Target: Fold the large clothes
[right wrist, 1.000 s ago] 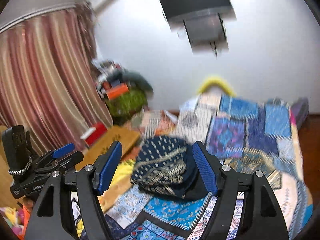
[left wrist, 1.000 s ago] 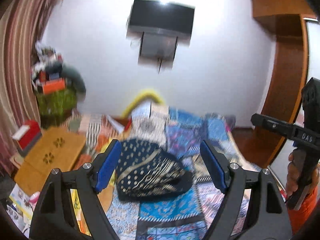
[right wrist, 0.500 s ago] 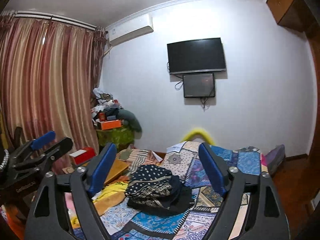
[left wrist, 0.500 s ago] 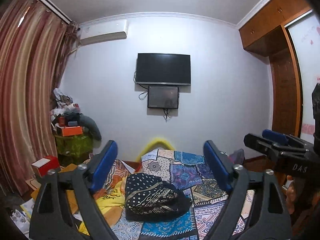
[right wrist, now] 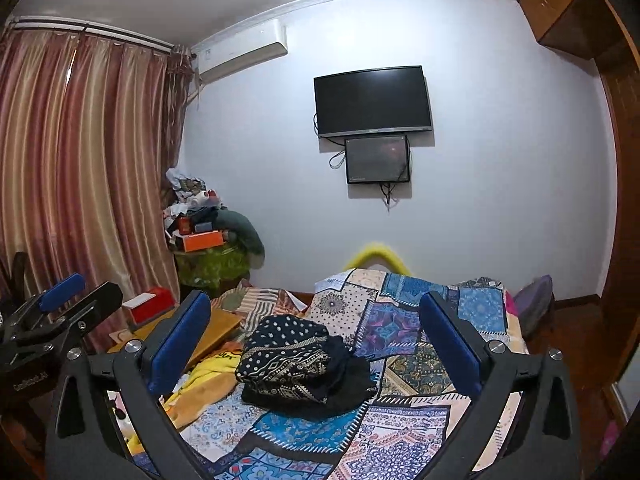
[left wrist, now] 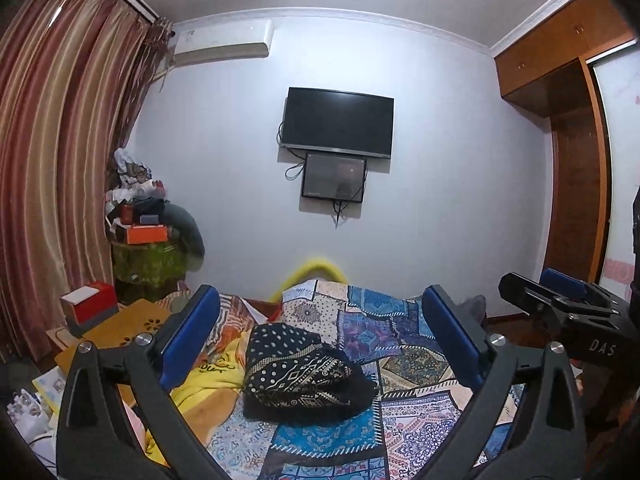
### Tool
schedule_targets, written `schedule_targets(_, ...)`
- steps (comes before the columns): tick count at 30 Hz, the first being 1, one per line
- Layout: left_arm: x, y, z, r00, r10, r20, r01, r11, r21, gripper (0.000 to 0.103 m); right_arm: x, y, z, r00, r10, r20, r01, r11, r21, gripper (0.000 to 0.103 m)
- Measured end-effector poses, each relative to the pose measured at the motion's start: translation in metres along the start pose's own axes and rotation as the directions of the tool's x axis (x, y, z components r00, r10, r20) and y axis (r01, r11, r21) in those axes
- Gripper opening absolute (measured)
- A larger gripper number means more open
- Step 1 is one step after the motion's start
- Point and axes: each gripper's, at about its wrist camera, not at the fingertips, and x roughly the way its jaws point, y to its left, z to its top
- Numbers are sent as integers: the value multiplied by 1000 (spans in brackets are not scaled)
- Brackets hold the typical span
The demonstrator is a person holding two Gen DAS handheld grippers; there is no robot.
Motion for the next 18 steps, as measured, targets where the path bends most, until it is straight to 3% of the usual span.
schedule_targets(18,10,1,-9,998,30,-53,-30,1000,0,102,-2,3,-9,999,-2,-52,1,1000,-23,103)
